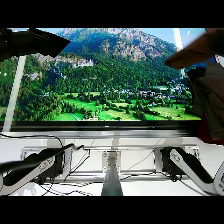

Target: Fold the clothes and pants, and hang the long-sleeved shirts on hangers.

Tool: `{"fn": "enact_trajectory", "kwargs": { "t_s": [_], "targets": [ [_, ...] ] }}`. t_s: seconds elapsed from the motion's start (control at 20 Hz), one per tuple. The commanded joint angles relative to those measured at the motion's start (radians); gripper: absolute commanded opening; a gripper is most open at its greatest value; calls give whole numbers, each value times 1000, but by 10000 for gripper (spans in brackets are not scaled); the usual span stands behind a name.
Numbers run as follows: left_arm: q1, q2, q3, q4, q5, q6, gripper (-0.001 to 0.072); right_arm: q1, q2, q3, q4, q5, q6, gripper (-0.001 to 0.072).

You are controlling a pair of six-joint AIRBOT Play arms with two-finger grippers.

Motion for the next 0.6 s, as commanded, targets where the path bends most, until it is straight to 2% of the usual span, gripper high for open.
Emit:
{"fn": "enact_trajectory", "kwargs": {
  "t_s": [0.0, 0.1, 0.2, 0.25, 0.3, 0.35, 0.45, 0.55],
  "targets": [
    [1, 0, 0, 0, 0, 0, 656, -308, 164, 0, -427, 212, 182, 22],
    [1, 0, 0, 0, 0, 0, 656, -507, 191, 0, -483, 315, 182, 22],
    [1, 0, 0, 0, 0, 0, 655, -660, 187, -16, -423, 429, 205, 50],
    [1, 0, 0, 0, 0, 0, 656, -696, 187, -39, -358, 441, 240, 219],
    [1, 0, 0, 0, 0, 0, 656, -705, 187, -61, -296, 446, 244, 442],
    [1, 0, 0, 0, 0, 0, 655, -700, 187, -81, -235, 445, 243, 494],
    [1, 0, 0, 0, 0, 0, 656, -635, 187, -114, -163, 424, 222, 493],
    [1, 0, 0, 0, 0, 0, 655, -488, 187, -135, -141, 383, 108, 470]
  ]
}}
